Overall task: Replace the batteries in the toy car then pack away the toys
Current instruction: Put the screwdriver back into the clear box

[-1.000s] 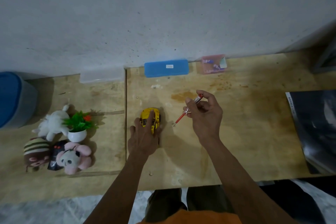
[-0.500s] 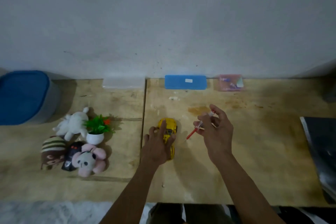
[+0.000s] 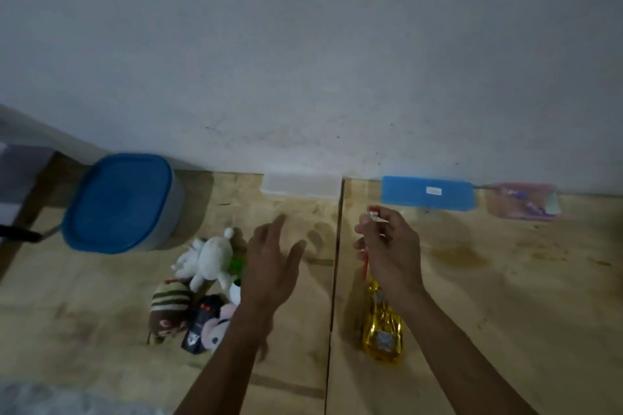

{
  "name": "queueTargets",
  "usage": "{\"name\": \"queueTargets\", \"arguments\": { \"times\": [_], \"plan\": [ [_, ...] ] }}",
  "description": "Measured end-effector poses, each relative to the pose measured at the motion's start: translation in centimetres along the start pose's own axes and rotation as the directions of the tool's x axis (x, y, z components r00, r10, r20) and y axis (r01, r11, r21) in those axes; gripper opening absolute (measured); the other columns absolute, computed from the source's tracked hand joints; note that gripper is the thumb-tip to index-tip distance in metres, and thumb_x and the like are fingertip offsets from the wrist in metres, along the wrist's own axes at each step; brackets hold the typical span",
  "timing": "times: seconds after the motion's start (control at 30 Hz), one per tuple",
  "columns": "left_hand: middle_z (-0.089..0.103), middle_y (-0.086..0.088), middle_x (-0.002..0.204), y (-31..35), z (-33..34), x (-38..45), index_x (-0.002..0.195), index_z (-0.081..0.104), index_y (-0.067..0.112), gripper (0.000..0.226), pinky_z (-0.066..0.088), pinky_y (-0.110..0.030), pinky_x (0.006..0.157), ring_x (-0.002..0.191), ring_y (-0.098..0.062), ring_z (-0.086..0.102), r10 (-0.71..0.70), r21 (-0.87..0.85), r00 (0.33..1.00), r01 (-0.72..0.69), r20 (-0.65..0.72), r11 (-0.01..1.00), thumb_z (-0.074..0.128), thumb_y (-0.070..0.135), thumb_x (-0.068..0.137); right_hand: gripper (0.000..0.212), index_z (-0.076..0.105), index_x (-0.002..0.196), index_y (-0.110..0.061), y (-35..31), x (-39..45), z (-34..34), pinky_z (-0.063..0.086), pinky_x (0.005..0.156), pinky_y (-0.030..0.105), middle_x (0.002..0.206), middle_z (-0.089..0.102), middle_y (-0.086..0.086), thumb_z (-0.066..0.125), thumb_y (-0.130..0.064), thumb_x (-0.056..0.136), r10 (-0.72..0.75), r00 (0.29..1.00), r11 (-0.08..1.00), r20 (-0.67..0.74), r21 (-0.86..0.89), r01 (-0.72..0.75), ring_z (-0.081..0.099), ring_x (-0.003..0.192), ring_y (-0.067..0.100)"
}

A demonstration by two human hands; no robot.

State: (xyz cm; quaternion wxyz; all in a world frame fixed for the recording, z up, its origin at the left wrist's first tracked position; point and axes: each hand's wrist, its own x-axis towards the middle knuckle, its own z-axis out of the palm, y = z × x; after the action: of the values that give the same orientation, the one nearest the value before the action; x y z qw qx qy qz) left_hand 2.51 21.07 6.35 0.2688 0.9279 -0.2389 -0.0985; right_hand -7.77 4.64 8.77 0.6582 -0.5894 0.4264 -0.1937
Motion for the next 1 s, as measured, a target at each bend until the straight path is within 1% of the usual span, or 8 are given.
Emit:
{"name": "queueTargets", "arguments": {
  "times": [0.1,0.2,0.3,0.43,0.63,0.8,0.93,1.0],
  "plan": [
    [0.057,-0.016,0.135,-2.7,-0.9,4.6,0.142,0.05,0.016,0.053,0.051,-0.047,0.093,0.119,-0.036,0.054,0.053,0.088,0.998,-0.051,-0.023,0.995,0.06,0.038,0.095,0.014,0.065,0.109,-0.021,0.3,1.3,3.5,0.059,0.064,0.033,0.088,0.074,0.004,0.063,-0.029,0.098,-0.039,0.998,0.998,-0.055,-0.051,0.036,0.072,0.068,0.017],
    [0.055,-0.014,0.139,-4.7,-0.6,9.3,0.143,0.05,0.019,0.055,0.051,-0.05,0.091,0.123,-0.037,0.051,0.112,0.205,0.993,-0.116,0.033,0.972,0.066,0.035,0.093,0.017,0.064,0.112,-0.017,0.6,2.6,6.4,0.057,0.061,0.026,0.089,0.073,0.005,0.062,-0.027,0.098,-0.087,0.988,0.994,-0.127,-0.075,0.078,0.07,0.063,0.009],
    [0.055,-0.014,0.139,-5.9,0.6,12.9,0.142,0.053,0.019,0.06,0.048,-0.052,0.094,0.126,-0.036,0.051,0.148,0.313,0.985,-0.169,0.088,0.935,0.075,0.031,0.087,0.02,0.064,0.114,-0.015,1.4,4.3,8.6,0.054,0.058,0.018,0.091,0.072,0.006,0.062,-0.027,0.098,-0.092,0.978,0.993,-0.189,-0.094,0.075,0.07,0.066,0.01],
    [0.064,-0.015,0.122,-7.5,2.7,15.5,0.13,0.064,0.016,0.065,0.05,-0.05,0.087,0.112,-0.038,0.06,0.273,0.388,0.955,-0.295,0.112,0.873,0.087,0.019,0.069,0.019,0.065,0.112,-0.016,3.1,6.1,10.4,0.054,0.058,0.021,0.09,0.073,0.008,0.064,-0.026,0.097,-0.078,0.968,0.995,-0.238,-0.083,0.06,0.071,0.065,0.014],
    [0.067,-0.013,0.109,-9.3,3.6,17.1,0.113,0.074,0.014,0.048,0.048,-0.044,0.082,0.101,-0.036,0.061,0.368,0.249,0.929,-0.346,-0.046,0.905,0.089,0.033,0.071,0.021,0.064,0.115,-0.013,4.0,7.3,11.0,0.052,0.056,0.014,0.092,0.072,0.008,0.063,-0.025,0.097,-0.091,0.963,0.991,-0.253,-0.121,0.062,0.071,0.075,0.02],
    [0.065,-0.012,0.104,-9.5,3.7,17.2,0.105,0.078,0.017,0.044,0.051,-0.043,0.078,0.096,-0.034,0.058,0.248,0.02,0.957,-0.248,-0.151,0.969,0.084,0.042,0.069,0.018,0.064,0.113,-0.017,4.7,7.7,11.2,0.052,0.057,0.014,0.094,0.072,0.008,0.063,-0.025,0.097,-0.112,0.966,0.985,-0.232,-0.157,0.076,0.071,0.076,0.02],
    [0.064,-0.013,0.102,-9.3,3.9,17.0,0.1,0.079,0.016,0.038,0.055,-0.044,0.075,0.097,-0.035,0.056,0.162,-0.065,0.977,-0.173,-0.139,0.983,0.091,0.032,0.067,0.011,0.061,0.108,-0.029,5.8,8.3,11.6,0.058,0.071,0.031,0.089,0.071,-0.003,0.061,-0.031,0.098,-0.181,0.97,0.933,-0.16,-0.34,0.119,0.071,0.08,0.015],
    [0.064,-0.013,0.106,-9.1,4.1,16.7,0.106,0.077,0.016,0.044,0.055,-0.039,0.077,0.1,-0.034,0.056,0.121,-0.074,0.983,-0.132,-0.14,0.988,0.091,0.033,0.067,0.012,0.061,0.109,-0.026,5.9,8.8,11.9,0.056,0.073,0.023,0.089,0.071,-0.004,0.059,-0.031,0.098,-0.194,0.97,0.918,-0.143,-0.376,0.128,0.07,0.083,0.013]
  ]
}}
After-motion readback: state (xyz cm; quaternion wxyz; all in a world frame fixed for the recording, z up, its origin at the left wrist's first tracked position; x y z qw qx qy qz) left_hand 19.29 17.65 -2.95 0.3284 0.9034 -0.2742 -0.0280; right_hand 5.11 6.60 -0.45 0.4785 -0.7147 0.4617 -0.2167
